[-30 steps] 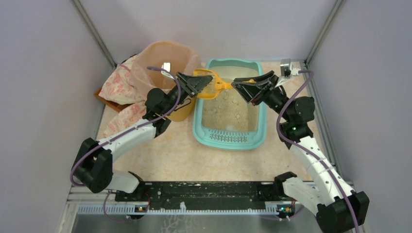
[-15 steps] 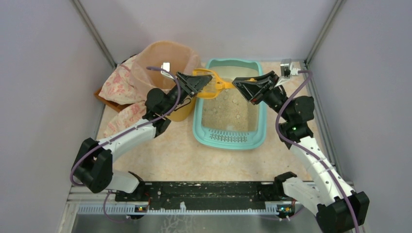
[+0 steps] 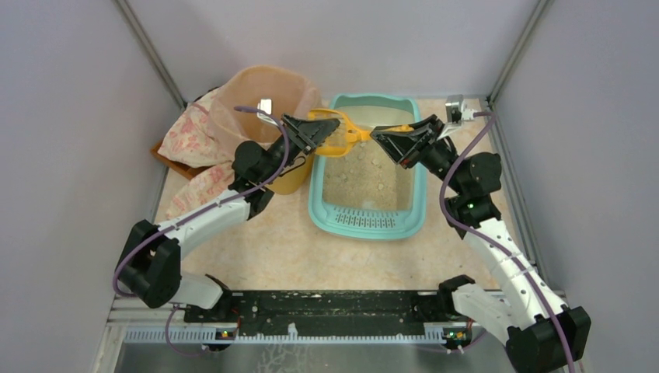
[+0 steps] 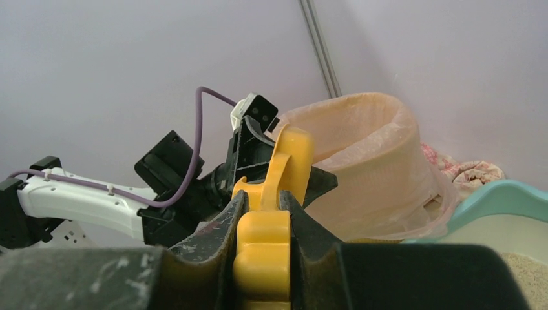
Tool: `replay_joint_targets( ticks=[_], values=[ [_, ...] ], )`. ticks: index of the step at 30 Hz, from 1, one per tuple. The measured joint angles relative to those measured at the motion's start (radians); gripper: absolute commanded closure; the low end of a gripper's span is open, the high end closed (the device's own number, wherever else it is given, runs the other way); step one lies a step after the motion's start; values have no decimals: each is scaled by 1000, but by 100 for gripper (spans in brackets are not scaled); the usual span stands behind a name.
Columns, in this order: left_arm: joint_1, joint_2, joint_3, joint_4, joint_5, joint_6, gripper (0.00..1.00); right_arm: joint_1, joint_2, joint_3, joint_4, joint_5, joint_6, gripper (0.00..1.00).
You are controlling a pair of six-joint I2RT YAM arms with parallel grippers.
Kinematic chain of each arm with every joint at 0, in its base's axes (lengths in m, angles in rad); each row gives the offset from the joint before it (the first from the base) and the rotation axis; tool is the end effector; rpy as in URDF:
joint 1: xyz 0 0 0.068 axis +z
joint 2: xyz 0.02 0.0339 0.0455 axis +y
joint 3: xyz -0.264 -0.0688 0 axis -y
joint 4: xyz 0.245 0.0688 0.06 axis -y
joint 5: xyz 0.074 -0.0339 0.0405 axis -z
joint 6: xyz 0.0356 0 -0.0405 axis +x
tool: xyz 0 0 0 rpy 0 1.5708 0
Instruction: Clean the litter box
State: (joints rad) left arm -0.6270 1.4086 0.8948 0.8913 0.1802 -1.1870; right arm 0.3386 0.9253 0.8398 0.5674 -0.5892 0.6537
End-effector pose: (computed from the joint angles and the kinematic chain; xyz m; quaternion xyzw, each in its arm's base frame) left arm 0.2567 -0.1938 0.3461 -0.0831 0.5584 -0.6801 0.4678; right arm 0.1842 0.0858 0.4113 -0.1675 0.5285 0.5219 0.6483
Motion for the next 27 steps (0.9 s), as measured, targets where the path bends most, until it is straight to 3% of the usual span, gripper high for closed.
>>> replay_joint_targets(
  ticks=[2,9,10,11,13,24,27],
  values=[
    [0,0,0,5,0,-1,100,0,0,0,0,5,-2,100],
    [0,0,0,6,-1,-1,98,0,0,0,-6,14,-9,100],
    [0,0,0,6,0,-1,85,0,0,0,-6,16,-9,100],
    [0,0,0,4,0,1,66,0,0,0,-7,17,-8,100],
    [0,0,2,-8,7,13,48,0,0,0,-11,17,-7,100],
    [0,-80,51,-353,83,183,3,0,6,80,-146,54,-16,100],
    [0,-133,51,-438,76,242,1,0,5,118,-193,85,-43,100]
  ],
)
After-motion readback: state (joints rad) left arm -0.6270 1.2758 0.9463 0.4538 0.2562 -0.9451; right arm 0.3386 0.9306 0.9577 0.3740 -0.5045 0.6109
